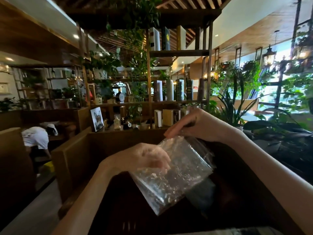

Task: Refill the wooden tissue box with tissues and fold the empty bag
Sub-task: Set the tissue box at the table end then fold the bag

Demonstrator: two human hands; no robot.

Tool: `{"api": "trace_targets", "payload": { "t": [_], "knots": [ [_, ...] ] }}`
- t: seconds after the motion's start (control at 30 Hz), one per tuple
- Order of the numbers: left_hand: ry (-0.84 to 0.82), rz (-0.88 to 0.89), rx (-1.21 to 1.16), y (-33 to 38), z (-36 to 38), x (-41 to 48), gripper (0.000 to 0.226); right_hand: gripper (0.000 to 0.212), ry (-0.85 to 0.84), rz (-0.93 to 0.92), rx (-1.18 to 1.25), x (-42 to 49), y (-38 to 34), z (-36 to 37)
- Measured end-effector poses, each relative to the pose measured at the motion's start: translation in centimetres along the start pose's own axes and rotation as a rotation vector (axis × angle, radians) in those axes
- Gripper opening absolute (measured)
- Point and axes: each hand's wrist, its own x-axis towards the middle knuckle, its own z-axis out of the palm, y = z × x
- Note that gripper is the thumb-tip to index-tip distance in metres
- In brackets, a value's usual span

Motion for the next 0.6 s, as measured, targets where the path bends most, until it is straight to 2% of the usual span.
{"api": "trace_targets", "payload": {
  "t": [0.07, 0.13, 0.2, 0.23, 0.3, 0.37, 0.4, 0.47, 0.53, 0.6],
  "knots": [
    [0.062, 0.042, -0.059, -1.1, 1.0, -0.3, 0.024, 0.030, -0.091, 0.002, 0.027, 0.2, 0.1, -0.3],
    [0.156, 0.058, -0.102, -1.9, 1.7, -0.6, 0.027, 0.041, -0.151, 0.017, 0.295, -0.2, 1.0, -1.4],
    [0.257, 0.048, -0.175, -3.0, 2.4, -0.9, 0.031, 0.053, -0.080, 0.015, 0.680, -1.2, 2.4, -2.3],
    [0.315, 0.038, -0.233, -3.4, 2.6, -1.1, 0.032, 0.058, 0.000, 0.031, 0.790, -1.8, 3.2, -2.4],
    [0.452, -0.001, -0.381, -4.2, 3.3, -1.3, 0.040, 0.070, 0.102, 0.130, 0.867, -3.0, 5.2, -0.4],
    [0.594, -0.056, -0.526, -5.1, 3.7, -1.4, 0.046, 0.087, 0.075, 0.285, 0.910, -4.2, 7.1, 3.5],
    [0.650, -0.082, -0.578, -5.4, 3.9, -1.4, 0.044, 0.087, 0.032, 0.318, 0.915, -4.8, 7.8, 5.7],
    [0.710, -0.115, -0.640, -5.6, 4.3, -1.4, 0.032, 0.064, 0.007, 0.329, 0.829, -5.5, 8.0, 9.5],
    [0.713, -0.129, -0.687, -5.5, 4.9, -1.6, 0.021, 0.044, 0.129, 0.335, 0.737, -5.2, 7.5, 11.6],
    [0.697, -0.114, -0.691, -5.5, 5.1, -1.9, 0.029, 0.032, 0.260, 0.362, 0.712, -4.4, 7.0, 12.4]
  ]
}}
